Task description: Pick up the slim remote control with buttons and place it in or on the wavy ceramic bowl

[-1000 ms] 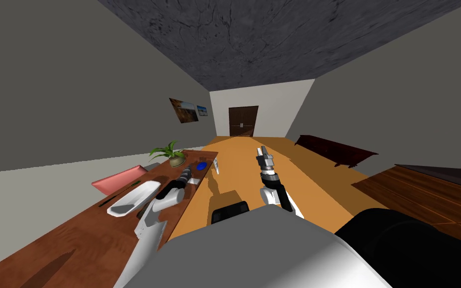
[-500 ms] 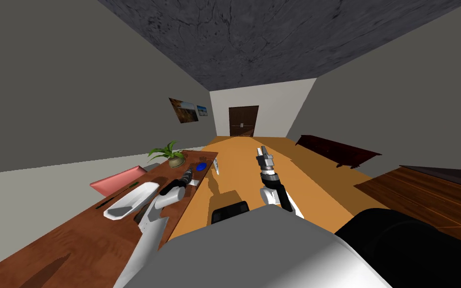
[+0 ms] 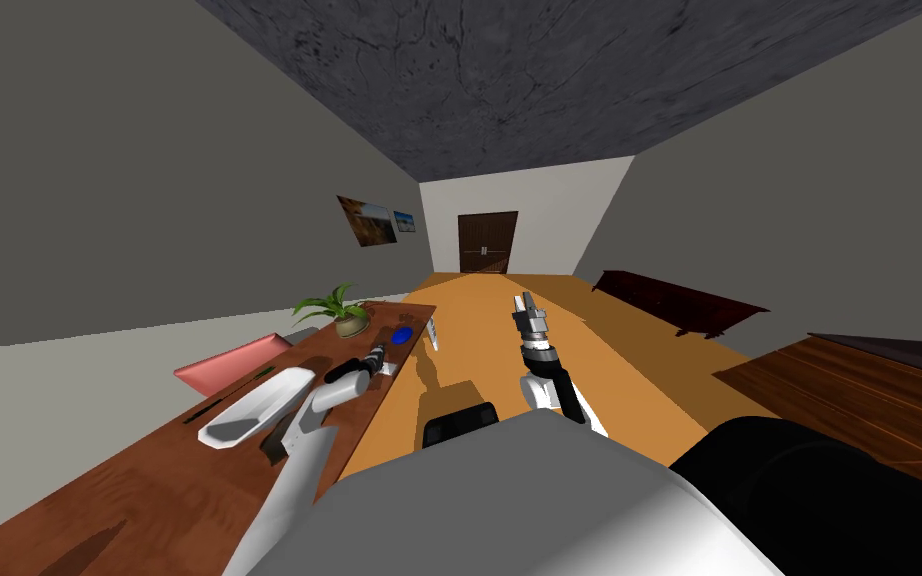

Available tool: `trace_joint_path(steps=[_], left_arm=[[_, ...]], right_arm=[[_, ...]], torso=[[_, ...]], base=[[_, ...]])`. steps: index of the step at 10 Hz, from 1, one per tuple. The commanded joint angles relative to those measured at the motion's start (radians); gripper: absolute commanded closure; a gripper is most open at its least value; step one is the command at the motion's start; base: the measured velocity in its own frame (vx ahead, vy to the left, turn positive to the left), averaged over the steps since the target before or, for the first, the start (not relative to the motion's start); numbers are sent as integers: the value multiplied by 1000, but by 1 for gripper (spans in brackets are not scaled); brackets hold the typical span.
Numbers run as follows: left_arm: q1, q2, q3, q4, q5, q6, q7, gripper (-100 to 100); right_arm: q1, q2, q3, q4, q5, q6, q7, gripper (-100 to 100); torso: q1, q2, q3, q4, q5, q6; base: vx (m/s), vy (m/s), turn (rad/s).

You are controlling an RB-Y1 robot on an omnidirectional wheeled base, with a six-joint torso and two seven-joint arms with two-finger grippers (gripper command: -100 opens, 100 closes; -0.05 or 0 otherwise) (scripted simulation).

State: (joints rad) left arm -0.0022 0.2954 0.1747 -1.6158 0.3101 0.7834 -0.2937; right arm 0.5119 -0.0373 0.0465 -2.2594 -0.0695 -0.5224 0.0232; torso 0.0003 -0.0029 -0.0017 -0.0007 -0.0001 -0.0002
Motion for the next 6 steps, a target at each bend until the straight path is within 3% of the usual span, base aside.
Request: trace_joint_path(steps=[1,2,3,6], left_arm=[[-5,1,1,9,0,29,-1,-100],[-28,12,7,58,8,69,-13,-100],[-28,12,7,58,8,84,-13,-100],[-73,33,17,153,21,165,-37,-100]], right_arm=[[0,0,0,0,0,0,0,0],[0,0,0,0,0,0,0,0],[0,0,0,0,0,0,0,0],[0,0,0,0,0,0,0,0]], torso=[[0,0,0,0,0,0],[0,1,1,0,0,0],[0,0,0,0,0,0],[1,0,0,0,0,0]], base=[[20,-1,1],[34,3,-1],[39,5,-1],[49,12,-6]])
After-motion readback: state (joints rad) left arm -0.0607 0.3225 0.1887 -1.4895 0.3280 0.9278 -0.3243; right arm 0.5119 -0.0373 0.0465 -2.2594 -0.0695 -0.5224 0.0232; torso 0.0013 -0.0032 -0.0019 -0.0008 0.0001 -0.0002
